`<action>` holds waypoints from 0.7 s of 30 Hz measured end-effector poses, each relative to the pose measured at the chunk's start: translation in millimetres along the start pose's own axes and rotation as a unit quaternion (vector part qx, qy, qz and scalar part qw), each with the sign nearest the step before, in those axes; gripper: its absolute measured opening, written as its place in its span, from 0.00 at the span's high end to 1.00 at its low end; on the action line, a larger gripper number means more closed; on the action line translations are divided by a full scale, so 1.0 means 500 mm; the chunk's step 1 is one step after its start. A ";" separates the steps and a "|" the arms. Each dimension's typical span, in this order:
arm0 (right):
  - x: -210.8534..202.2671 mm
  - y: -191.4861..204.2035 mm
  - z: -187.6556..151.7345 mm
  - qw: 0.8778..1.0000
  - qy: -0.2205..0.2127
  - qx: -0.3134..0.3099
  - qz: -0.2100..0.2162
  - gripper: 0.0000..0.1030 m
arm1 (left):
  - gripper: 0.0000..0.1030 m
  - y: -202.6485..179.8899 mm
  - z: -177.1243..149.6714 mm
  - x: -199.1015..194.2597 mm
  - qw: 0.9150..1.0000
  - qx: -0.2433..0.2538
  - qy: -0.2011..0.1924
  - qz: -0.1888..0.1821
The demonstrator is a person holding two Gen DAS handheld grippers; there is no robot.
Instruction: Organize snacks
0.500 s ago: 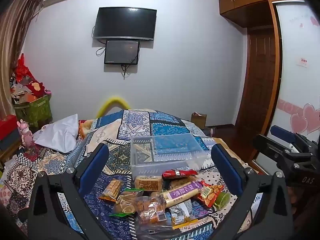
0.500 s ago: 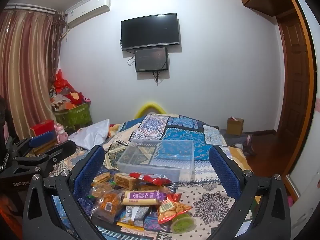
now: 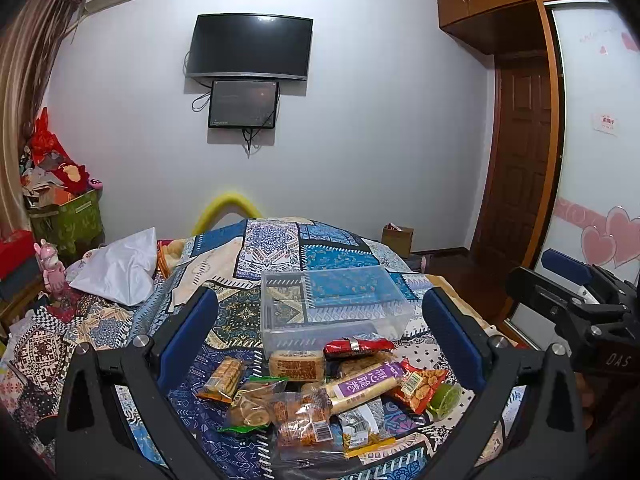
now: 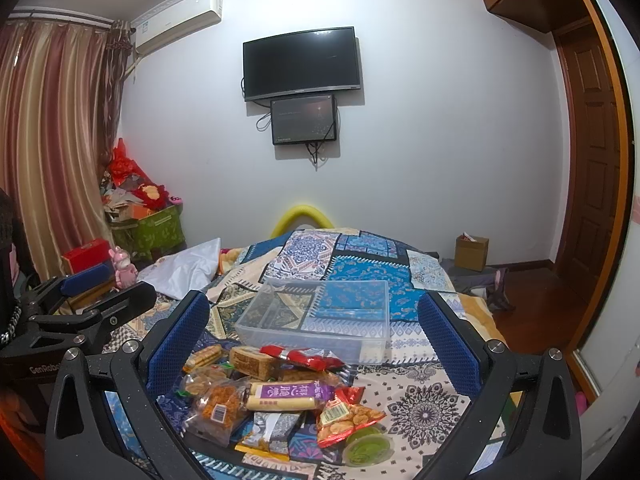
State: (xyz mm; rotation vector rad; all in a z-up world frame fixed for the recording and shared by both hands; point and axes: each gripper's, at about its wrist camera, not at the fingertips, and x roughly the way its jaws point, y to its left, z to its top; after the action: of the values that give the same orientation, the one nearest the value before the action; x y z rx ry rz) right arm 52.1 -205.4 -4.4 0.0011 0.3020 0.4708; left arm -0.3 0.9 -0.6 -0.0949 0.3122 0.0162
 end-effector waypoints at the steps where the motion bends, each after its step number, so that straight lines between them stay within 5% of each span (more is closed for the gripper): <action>1: 0.000 0.000 0.000 1.000 0.000 0.000 0.000 0.00 | 0.00 0.000 0.000 0.000 1.000 0.000 0.000 0.000; 21: 0.004 0.002 0.003 1.000 0.001 -0.002 0.003 0.00 | 0.00 -0.006 -0.004 0.004 1.000 0.002 -0.002 0.001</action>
State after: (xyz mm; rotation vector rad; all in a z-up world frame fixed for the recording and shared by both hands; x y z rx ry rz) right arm 53.7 -203.6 -3.3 -0.0023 0.3036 0.4783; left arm 1.0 -2.3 -2.8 -0.0900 0.3084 0.0173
